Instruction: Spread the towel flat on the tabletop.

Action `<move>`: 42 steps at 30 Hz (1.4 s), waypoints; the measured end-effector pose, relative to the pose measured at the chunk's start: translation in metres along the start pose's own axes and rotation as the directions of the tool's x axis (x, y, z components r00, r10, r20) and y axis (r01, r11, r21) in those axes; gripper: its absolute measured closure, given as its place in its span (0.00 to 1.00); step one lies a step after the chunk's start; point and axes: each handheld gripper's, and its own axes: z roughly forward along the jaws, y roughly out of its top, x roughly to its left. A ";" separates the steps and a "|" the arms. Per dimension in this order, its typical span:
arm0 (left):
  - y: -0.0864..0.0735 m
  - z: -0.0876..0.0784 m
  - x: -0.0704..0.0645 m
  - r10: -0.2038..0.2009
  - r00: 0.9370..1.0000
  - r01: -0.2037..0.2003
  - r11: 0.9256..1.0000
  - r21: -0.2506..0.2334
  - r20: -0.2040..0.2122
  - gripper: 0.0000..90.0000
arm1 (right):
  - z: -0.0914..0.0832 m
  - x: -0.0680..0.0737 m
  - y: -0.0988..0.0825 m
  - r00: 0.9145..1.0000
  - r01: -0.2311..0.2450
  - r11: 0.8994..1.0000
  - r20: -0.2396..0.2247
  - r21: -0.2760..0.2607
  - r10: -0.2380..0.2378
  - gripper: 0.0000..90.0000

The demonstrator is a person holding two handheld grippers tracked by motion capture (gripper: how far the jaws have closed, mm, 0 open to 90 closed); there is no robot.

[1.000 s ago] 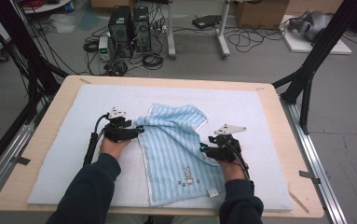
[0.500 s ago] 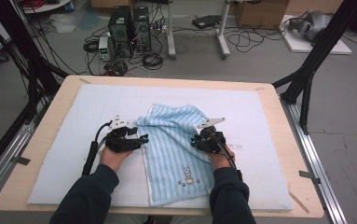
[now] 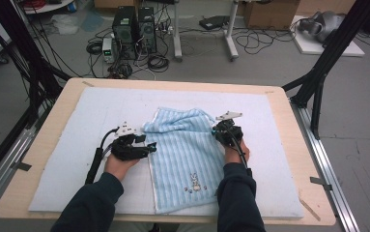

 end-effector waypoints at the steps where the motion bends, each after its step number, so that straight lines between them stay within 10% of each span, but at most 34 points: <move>1: 0.000 0.000 -0.001 0.003 1.000 -0.003 1.000 0.005 0.004 0.45 | 0.001 -0.002 0.002 1.000 -0.012 1.000 0.015 0.005 0.011 0.99; 9: -0.002 0.004 -0.009 0.002 1.000 -0.002 1.000 0.023 0.019 0.46 | 0.003 -0.020 0.012 0.982 -0.087 0.996 0.166 -0.016 0.088 0.99; 15: -0.004 0.004 -0.015 0.017 1.000 -0.018 0.999 0.042 0.026 0.46 | -0.004 -0.023 0.009 0.995 -0.094 0.994 0.029 -0.048 0.095 0.81; 22: -0.016 0.005 -0.020 0.013 1.000 -0.014 0.998 0.066 0.026 0.46 | -0.001 -0.022 0.003 0.983 -0.117 0.993 -0.138 0.029 0.120 0.53; 30: -0.020 0.010 -0.033 0.099 0.994 -0.091 0.987 0.132 -0.054 0.49 | 0.008 -0.011 -0.001 0.985 -0.002 0.995 -0.169 0.098 0.019 0.94; 35: -0.020 0.013 -0.045 0.239 0.969 -0.228 0.962 0.150 -0.060 0.96 | 0.007 -0.004 0.000 0.994 0.023 0.996 -0.107 0.088 -0.013 0.94; 42: -0.010 0.019 -0.017 0.163 0.980 -0.147 0.980 0.132 -0.117 0.96 | 0.002 -0.003 -0.003 0.997 -0.012 0.998 -0.077 0.056 0.016 0.94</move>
